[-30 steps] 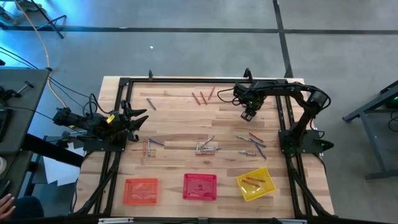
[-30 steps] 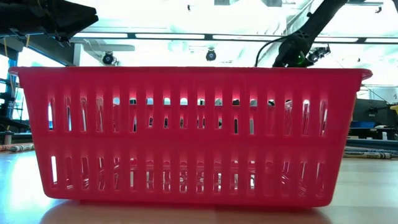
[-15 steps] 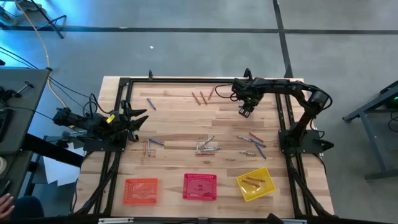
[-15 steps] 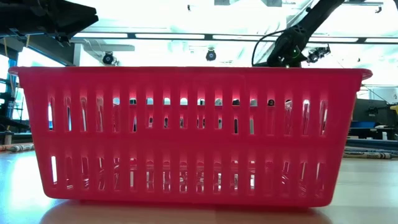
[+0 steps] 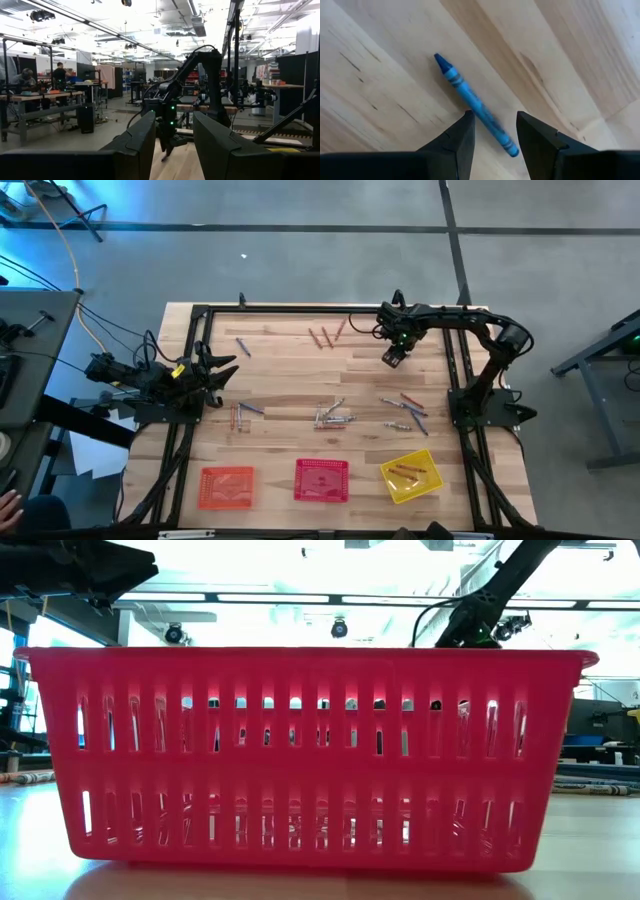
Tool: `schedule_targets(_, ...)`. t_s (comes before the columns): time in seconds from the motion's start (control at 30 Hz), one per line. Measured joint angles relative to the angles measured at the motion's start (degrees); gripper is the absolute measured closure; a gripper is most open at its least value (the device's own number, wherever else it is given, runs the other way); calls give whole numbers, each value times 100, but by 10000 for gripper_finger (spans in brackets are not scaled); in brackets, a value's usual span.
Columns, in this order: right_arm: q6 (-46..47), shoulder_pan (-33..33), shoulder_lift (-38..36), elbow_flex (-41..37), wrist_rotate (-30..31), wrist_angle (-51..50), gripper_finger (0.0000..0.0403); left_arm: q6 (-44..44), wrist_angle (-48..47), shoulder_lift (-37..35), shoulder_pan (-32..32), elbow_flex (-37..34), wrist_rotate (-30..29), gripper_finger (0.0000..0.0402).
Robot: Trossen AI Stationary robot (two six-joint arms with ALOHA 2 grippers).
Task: Sort crayons
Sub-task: Put the blue crayon into the red bin
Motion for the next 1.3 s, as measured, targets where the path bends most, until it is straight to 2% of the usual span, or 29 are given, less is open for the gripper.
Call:
schedule_targets(0.1, -26, -7, 0, 0, -216, 30, 265, 0, 0, 1, 1, -1, 0, 284)
schedule_targets(0.47, 17, -4, 2, -15, -256, 120, 265, 0, 0, 0, -1, -1, 0, 284)
schedule_targets(0.87, 115, -4, -31, -564, -350, 635, 269, 0, 0, 2, 0, 1, 0, 284)
schedule_targets(0.97, 234, -4, -18, -536, -315, 653, 294, 0, 0, 2, 1, 0, 0, 284)
schedule_targets(1.17, 505, -8, -5, -403, -288, 585, 389, 0, 2, 2, 0, 0, 0, 284)
schedule_targets(1.3, 618, -8, 6, -300, -312, 449, 386, 0, 2, 2, -1, -1, 0, 284)
